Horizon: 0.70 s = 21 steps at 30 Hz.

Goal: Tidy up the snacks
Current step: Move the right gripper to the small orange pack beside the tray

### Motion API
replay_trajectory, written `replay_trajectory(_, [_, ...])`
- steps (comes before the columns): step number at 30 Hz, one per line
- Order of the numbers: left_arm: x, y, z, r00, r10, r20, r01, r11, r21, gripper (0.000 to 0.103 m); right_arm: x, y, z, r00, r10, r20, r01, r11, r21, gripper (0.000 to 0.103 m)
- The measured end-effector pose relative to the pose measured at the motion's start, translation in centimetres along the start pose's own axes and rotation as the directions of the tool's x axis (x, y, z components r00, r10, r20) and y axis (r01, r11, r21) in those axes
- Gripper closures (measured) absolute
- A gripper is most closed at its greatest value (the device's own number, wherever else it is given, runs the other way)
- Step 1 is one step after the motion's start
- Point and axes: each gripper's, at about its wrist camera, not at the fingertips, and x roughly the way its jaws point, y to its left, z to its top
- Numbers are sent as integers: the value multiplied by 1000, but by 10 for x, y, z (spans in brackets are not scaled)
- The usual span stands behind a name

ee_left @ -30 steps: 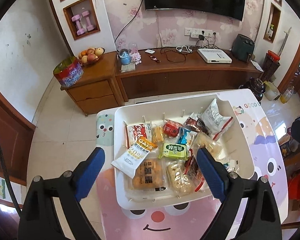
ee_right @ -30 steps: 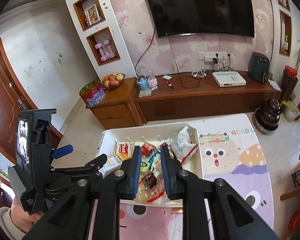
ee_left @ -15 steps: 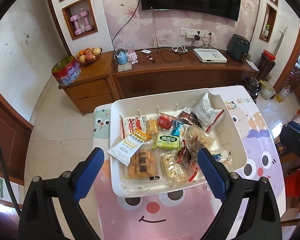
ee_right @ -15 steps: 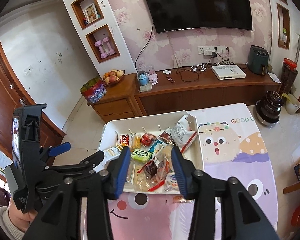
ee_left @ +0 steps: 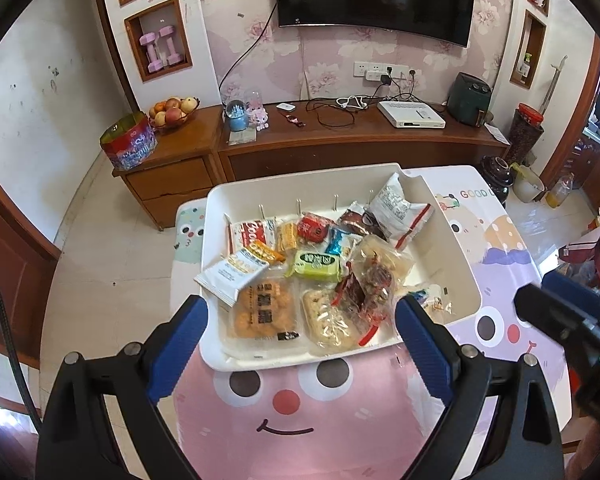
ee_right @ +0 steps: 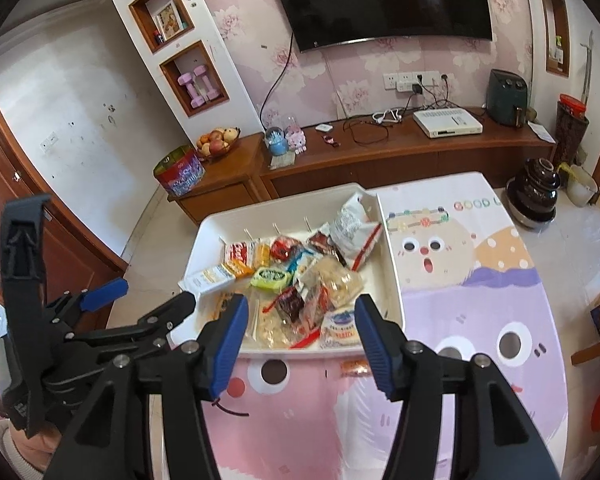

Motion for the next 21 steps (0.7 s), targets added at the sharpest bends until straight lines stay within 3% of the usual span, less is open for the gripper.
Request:
replay_trajectory(7, [17,1,-38,1000,-3,-20,2,999,-41,9,25,-17,-40,999,-3,-39,3,1000,-11,47])
replay_trajectory(15, [56,11,-93,993,0,-118,-13,994,-110,9,69,-39,-75,991,-15,-133,15,1000,-7,45])
replay_trajectory(21, [82,16,-114,984,19,-178,-43,990,-136,9,107,-48,-90,981,-41,-188,37,999,-25,45])
